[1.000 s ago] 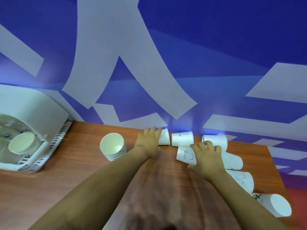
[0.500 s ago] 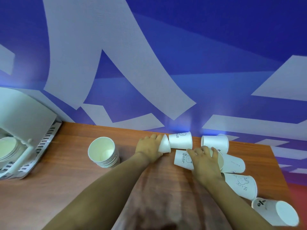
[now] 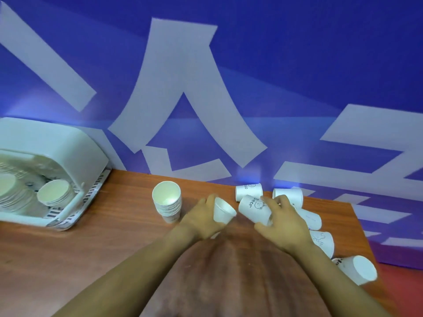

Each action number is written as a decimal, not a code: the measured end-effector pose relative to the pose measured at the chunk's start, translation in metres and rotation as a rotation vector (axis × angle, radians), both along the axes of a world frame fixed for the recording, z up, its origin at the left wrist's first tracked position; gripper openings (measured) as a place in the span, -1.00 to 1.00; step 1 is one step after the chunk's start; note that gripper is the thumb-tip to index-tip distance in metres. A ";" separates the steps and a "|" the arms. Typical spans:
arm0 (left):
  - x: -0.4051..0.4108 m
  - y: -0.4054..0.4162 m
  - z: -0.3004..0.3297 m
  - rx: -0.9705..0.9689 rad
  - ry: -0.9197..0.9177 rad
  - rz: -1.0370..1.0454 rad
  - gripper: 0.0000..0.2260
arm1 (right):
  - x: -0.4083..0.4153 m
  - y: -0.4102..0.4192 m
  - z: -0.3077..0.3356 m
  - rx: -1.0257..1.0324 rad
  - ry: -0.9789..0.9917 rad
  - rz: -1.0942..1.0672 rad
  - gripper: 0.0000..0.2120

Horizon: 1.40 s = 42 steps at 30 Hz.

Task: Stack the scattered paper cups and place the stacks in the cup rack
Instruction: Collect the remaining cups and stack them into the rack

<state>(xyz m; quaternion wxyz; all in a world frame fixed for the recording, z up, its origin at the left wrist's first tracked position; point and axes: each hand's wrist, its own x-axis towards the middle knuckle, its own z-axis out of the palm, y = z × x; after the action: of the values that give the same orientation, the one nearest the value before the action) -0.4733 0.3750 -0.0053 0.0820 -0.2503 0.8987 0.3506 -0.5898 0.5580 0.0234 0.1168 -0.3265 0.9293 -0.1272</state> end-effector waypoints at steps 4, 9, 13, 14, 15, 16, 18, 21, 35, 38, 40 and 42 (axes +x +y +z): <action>0.052 0.005 0.023 0.026 0.119 0.036 -0.34 | 0.033 0.002 0.022 -0.108 -0.070 -0.023 -0.37; 0.105 -0.009 0.054 0.067 0.276 0.133 -0.41 | 0.072 -0.013 0.046 -0.182 -0.087 0.004 -0.26; 0.145 -0.028 0.074 0.059 0.319 0.120 -0.30 | 0.109 -0.025 0.054 -0.230 -0.088 -0.013 -0.24; 0.155 -0.035 0.078 0.065 0.334 0.114 -0.27 | 0.118 -0.029 0.057 -0.250 -0.087 -0.026 -0.27; 0.166 -0.045 0.080 0.066 0.353 0.109 -0.26 | 0.128 -0.036 0.061 -0.263 -0.081 -0.032 -0.31; 0.176 -0.055 0.082 0.062 0.367 0.112 -0.28 | 0.138 -0.046 0.064 -0.274 -0.069 -0.027 -0.35; 0.196 -0.078 0.084 0.043 0.375 0.128 -0.33 | 0.158 -0.069 0.069 -0.302 -0.061 -0.003 -0.38; 0.228 -0.115 0.082 0.028 0.376 0.152 -0.26 | 0.195 -0.113 0.073 -0.337 -0.098 0.017 -0.37; 0.316 -0.225 0.058 0.090 0.347 0.153 -0.25 | 0.305 -0.226 0.066 -0.334 -0.105 -0.036 -0.41; 0.317 -0.225 0.055 0.035 0.331 0.159 -0.31 | 0.301 -0.228 0.065 -0.339 -0.101 -0.024 -0.43; 0.320 -0.226 0.052 0.002 0.327 0.165 -0.33 | 0.294 -0.233 0.059 -0.331 -0.126 -0.006 -0.41; 0.326 -0.226 0.051 0.007 0.333 0.175 -0.37 | 0.289 -0.241 0.051 -0.313 -0.153 0.017 -0.39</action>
<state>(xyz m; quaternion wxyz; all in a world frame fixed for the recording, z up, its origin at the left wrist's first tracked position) -0.1474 0.1487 0.0456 -0.0978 -0.2656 0.8736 0.3959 -0.3004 0.3167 0.0742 0.1362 -0.3378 0.8838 -0.2937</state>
